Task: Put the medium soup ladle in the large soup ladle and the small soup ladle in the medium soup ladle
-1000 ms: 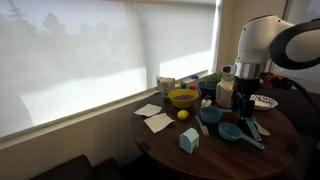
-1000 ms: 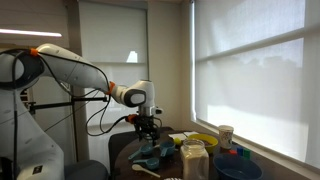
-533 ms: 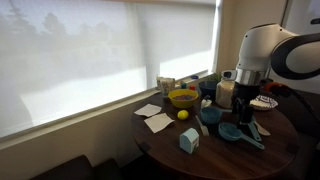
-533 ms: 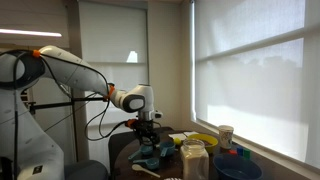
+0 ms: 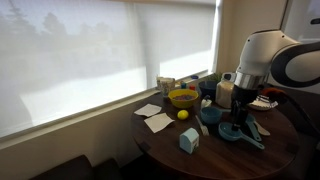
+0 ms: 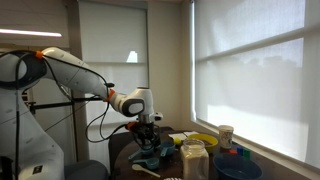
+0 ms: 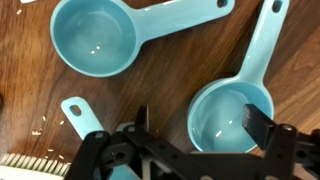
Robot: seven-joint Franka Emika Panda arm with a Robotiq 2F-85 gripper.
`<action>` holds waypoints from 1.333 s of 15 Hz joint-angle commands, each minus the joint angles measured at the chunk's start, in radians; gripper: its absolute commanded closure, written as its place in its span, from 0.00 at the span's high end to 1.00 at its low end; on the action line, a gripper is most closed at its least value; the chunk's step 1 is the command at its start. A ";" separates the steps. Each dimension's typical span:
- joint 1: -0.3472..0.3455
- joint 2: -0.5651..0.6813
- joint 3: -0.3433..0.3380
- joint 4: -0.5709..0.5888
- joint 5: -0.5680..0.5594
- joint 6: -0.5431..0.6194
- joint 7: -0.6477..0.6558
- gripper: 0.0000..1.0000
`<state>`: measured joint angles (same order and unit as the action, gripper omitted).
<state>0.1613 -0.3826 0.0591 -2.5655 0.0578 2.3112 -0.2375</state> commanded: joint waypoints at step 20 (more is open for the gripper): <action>0.025 -0.022 -0.016 0.013 0.085 0.027 0.021 0.01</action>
<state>0.1652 -0.3588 0.0590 -2.5578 0.1030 2.3697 -0.1670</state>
